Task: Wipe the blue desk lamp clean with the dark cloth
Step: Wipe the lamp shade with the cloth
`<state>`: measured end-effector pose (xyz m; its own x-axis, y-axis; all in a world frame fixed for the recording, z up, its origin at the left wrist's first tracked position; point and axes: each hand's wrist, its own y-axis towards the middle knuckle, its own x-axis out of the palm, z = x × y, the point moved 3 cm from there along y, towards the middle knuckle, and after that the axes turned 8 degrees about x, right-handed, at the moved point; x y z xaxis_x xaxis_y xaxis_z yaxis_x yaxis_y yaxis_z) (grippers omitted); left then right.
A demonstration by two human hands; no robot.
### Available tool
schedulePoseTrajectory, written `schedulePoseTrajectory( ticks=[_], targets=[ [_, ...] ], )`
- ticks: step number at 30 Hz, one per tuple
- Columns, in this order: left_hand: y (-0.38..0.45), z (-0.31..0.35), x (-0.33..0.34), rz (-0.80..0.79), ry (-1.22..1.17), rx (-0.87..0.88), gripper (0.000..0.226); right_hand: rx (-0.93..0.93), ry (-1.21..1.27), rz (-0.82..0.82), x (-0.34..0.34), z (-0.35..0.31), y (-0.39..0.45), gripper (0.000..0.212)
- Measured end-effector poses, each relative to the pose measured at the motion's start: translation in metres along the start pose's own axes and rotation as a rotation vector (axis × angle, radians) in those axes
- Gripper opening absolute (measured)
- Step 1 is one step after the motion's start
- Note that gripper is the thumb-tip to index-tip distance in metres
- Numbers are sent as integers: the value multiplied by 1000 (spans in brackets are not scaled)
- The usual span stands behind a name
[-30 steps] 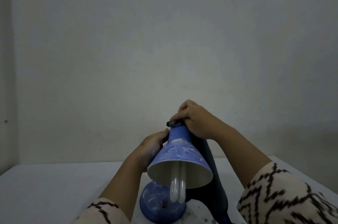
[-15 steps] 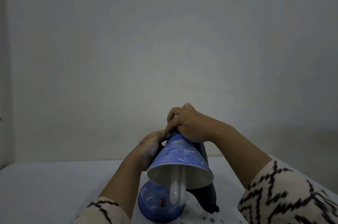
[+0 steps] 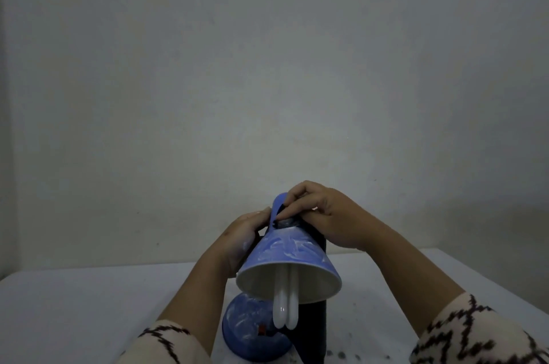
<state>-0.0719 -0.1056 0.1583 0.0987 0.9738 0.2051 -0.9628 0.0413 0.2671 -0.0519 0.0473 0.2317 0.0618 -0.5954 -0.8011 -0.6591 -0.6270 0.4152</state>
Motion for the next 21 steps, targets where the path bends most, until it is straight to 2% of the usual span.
schedulePoseTrajectory(
  ticks=[5, 12, 15, 18, 21],
  targets=[
    [-1, 0, 1, 21, -52, -15, 39, 48, 203, 98, -1, 16, -10, 40],
    [-4, 2, 3, 23, -18, -17, 46, 114, 467, 130, 6, 38, -24, 41],
    [-6, 3, 3, 27, -33, -21, 58, 154, 460, 139, 6, 47, -29, 37],
    [-6, 2, 3, 36, -41, -34, 55, 226, 369, 137, 5, 57, -33, 35],
    [-5, 2, 4, 33, -53, -48, 61, 305, 471, 193, 3, 64, -34, 32]
  ],
)
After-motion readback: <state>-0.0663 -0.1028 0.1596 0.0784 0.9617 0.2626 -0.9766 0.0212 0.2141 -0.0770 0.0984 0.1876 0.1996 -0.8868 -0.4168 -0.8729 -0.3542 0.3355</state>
